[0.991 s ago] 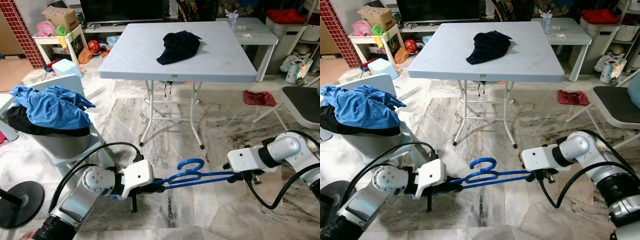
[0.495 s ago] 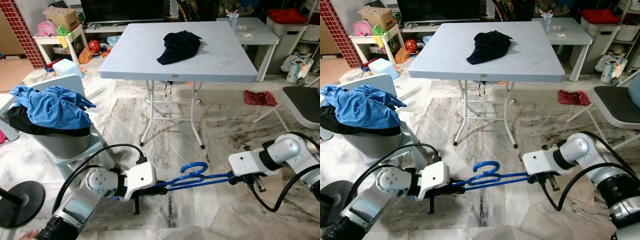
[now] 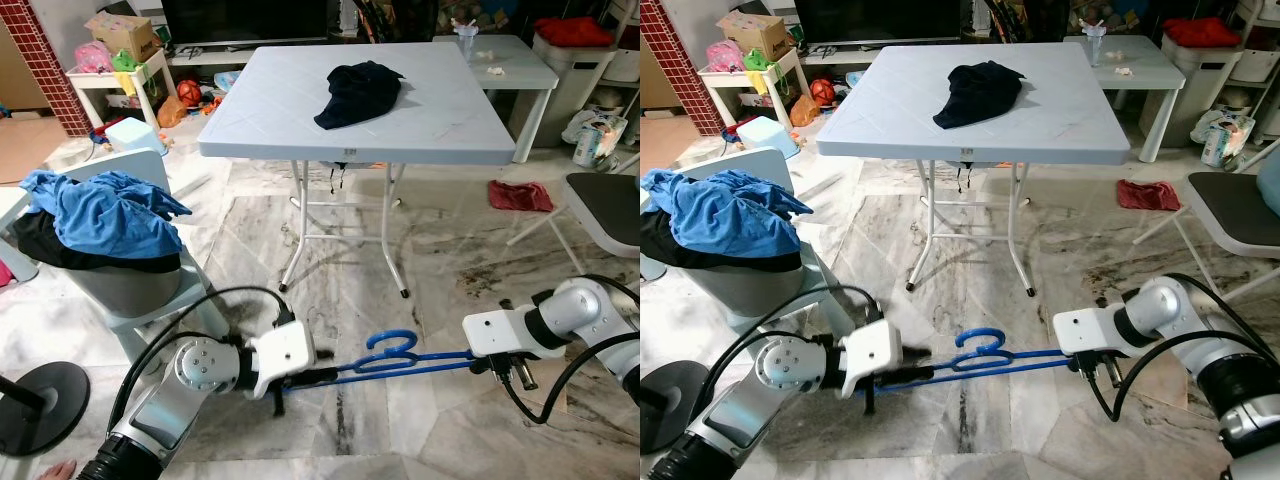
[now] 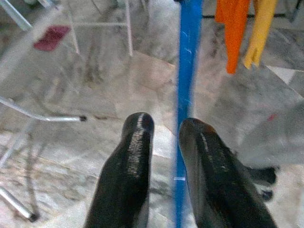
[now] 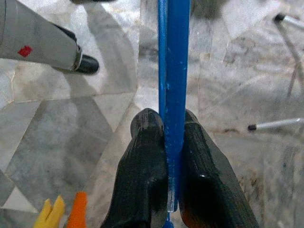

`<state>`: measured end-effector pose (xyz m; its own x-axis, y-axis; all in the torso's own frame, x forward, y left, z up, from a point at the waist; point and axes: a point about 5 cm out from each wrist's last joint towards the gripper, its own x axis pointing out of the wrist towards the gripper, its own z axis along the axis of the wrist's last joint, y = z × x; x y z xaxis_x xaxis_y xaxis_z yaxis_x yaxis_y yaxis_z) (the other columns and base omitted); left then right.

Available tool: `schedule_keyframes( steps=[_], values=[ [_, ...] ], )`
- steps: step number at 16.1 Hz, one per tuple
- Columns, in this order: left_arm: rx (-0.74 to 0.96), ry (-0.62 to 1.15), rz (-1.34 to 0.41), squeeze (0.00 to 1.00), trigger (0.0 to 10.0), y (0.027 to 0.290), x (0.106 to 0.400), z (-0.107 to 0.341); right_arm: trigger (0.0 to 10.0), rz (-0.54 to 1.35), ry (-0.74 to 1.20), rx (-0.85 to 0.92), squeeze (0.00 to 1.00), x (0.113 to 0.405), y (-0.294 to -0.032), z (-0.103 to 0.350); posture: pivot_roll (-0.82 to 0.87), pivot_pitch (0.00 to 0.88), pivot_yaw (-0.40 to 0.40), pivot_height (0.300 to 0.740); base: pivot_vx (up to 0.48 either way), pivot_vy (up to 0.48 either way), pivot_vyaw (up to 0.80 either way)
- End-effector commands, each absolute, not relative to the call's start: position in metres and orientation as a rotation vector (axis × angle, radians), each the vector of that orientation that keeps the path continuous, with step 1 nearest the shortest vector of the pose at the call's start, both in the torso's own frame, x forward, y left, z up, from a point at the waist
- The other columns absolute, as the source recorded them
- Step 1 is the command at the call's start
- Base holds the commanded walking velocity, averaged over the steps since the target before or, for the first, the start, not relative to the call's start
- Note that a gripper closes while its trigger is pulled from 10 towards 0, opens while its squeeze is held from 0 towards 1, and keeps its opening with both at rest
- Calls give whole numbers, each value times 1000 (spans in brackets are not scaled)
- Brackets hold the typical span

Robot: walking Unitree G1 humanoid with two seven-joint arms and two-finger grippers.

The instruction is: Hang hanger

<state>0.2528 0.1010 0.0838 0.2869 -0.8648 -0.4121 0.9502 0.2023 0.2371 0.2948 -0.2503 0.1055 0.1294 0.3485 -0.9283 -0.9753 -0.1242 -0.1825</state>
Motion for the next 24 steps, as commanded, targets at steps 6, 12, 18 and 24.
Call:
schedule_keyframes(
  steps=[6,12,18,24],
  values=[
    [494,109,-1248,1000,10000,105,237,99,0,1155,712,-1079,0,306,-247,91,-104,0,20,740,0,0,0],
    [470,-7,-911,1000,10000,114,246,100,0,843,622,-885,0,315,-247,78,-110,0,11,740,0,0,0],
    [277,-53,-441,1000,10000,131,259,100,0,520,457,-426,0,320,-220,72,-108,0,-2,740,0,0,0],
    [48,23,-95,1000,10000,159,264,97,0,348,363,-139,0,294,-190,76,-111,0,11,740,0,0,0]
  ],
)
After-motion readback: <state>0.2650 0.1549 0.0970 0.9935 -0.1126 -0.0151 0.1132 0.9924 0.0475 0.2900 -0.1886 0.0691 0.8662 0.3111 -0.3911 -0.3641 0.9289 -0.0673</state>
